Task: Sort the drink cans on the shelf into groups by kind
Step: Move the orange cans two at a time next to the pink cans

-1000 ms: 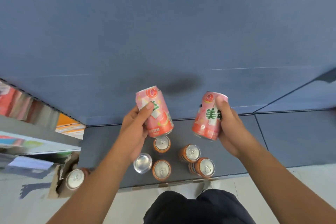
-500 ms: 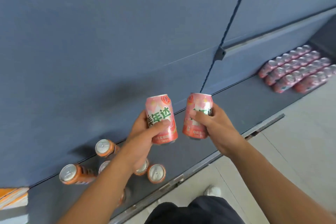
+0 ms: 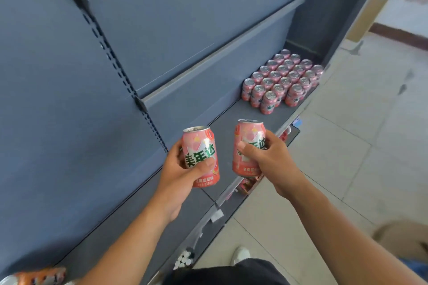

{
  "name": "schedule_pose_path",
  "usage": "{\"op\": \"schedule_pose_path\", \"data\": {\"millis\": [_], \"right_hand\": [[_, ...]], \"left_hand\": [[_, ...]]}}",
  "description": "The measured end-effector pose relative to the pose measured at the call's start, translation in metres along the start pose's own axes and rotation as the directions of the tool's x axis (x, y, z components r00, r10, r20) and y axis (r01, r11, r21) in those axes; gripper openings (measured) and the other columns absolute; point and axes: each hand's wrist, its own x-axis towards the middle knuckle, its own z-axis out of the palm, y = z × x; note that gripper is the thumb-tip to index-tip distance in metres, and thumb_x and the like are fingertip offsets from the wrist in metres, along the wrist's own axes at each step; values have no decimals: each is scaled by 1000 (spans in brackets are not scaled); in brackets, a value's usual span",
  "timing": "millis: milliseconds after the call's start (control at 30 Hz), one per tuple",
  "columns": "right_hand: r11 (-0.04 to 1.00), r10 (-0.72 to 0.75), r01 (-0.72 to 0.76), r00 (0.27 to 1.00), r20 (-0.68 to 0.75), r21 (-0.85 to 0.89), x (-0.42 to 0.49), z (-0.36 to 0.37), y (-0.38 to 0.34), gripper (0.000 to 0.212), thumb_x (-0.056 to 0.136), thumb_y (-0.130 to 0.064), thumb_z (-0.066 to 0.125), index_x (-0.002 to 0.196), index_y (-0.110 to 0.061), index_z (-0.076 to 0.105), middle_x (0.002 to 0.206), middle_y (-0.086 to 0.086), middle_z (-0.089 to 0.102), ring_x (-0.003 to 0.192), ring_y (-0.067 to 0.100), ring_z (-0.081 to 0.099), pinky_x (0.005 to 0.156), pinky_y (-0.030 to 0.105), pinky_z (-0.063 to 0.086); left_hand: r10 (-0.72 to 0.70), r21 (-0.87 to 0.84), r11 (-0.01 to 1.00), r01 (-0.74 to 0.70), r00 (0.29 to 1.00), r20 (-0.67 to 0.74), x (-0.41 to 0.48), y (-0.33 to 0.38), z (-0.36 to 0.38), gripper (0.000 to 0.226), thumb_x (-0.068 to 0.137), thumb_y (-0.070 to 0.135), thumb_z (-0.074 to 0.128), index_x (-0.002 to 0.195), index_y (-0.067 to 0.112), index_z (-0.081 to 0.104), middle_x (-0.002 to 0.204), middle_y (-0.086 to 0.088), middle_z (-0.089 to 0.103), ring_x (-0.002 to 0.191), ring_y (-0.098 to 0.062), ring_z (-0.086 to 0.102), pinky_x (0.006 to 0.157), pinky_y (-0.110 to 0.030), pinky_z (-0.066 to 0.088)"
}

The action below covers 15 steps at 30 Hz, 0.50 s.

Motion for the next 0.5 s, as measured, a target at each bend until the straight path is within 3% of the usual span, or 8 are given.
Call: {"op": "schedule_pose_path", "data": {"millis": [67,167,233,500], "right_hand": [[1000,-12,12,999,-37,3,10,-30,-4,34,80,-27,80,109,-22,64,94,-2,75,85,16,74,66,22,57],[1000,-22,22,995,-94,3,25,-68,-4,31,82,-23,79,109,-21,64,88,-9,75,82,9,73,62,17,55],[1000,-26,26,993,-118,-1,38,-86,-3,30,83,-19,78,110,-18,65,87,-10,75,81,7,73,62,16,54],[999,1,-9,987,-161,-47,120,-145,-1,39,79,-31,78,113,-20,64,91,-14,75,85,4,72,66,16,56]], "left_hand": [[-5,22,1000,4,999,34,18,-1,26,72,60,25,87,124,20,57,113,1,73,104,-17,70,73,-21,56],[-12,55,998,7,995,99,45,-3,59,97,43,47,97,127,24,56,118,0,71,107,-16,69,78,-24,57],[-17,85,996,6,991,131,63,-5,76,101,37,56,96,125,27,57,117,2,72,107,-15,69,80,-24,56],[-68,102,993,51,982,175,161,-23,133,103,34,66,91,124,32,56,115,5,72,107,-14,69,80,-25,57]]}}
